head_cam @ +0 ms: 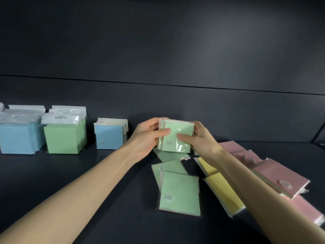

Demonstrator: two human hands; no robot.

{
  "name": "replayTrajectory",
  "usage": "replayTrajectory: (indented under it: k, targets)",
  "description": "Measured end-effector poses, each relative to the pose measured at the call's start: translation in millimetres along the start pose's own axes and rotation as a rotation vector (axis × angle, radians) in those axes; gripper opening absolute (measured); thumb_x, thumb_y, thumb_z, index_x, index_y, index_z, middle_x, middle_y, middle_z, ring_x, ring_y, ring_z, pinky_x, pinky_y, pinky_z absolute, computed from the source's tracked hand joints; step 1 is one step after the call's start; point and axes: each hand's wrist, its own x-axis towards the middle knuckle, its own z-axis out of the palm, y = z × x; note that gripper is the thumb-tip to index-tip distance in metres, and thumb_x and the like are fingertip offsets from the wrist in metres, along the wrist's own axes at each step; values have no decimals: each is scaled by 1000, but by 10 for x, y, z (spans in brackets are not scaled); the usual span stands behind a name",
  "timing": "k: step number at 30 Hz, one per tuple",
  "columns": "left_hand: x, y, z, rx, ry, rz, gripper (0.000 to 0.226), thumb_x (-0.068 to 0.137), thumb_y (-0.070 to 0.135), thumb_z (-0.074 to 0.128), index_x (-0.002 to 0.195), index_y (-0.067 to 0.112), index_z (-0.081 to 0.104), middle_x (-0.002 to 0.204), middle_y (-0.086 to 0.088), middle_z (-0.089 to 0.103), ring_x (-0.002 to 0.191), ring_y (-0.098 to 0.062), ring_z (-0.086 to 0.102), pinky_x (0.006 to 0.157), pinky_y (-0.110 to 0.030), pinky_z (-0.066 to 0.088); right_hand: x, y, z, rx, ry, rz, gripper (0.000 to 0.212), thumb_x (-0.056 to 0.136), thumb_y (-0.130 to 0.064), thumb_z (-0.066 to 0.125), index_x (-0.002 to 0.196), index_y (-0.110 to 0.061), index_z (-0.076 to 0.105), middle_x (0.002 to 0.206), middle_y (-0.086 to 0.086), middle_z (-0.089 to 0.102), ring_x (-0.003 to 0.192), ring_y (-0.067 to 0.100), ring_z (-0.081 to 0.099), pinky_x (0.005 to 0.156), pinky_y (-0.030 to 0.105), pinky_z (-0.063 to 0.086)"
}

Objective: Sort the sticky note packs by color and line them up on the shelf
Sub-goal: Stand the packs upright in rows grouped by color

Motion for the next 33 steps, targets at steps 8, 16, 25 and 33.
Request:
replayTrajectory:
  k: [8,16,25,33]
  targets:
    - [39,-176,-161,894,-15,-153,79,70,41,80,136,15,45,128,4,54,118,-11,51,97,-24,40,41,-15,-99,-41,171,-28,26,86,-5,65,101,-13,46,105,9,63,93,21,64,79,38,56]
    - [35,-65,-184,925,-4,-139,59,64,21,87,116,18,59,98,6,57,87,-9,55,75,-20,43,38,16,-162,-9,217,-60,29,88,-4,62,111,-14,47,105,3,62,99,20,62,79,32,53]
    - [35,168,-302,416,-20,-153,30,81,-6,65,104,12,58,97,-9,66,89,-21,66,82,-36,54,23,7,-187,78,280,-67,24,94,-6,53,114,-15,42,99,-7,57,94,12,56,70,20,47]
    - [23,10,-113,258,62,-81,28,86,1,64,108,9,48,110,-15,64,93,-24,66,82,-38,56,19,-3,19,311,132,99,23,99,-30,45,113,-13,49,111,11,66,100,29,66,88,52,53]
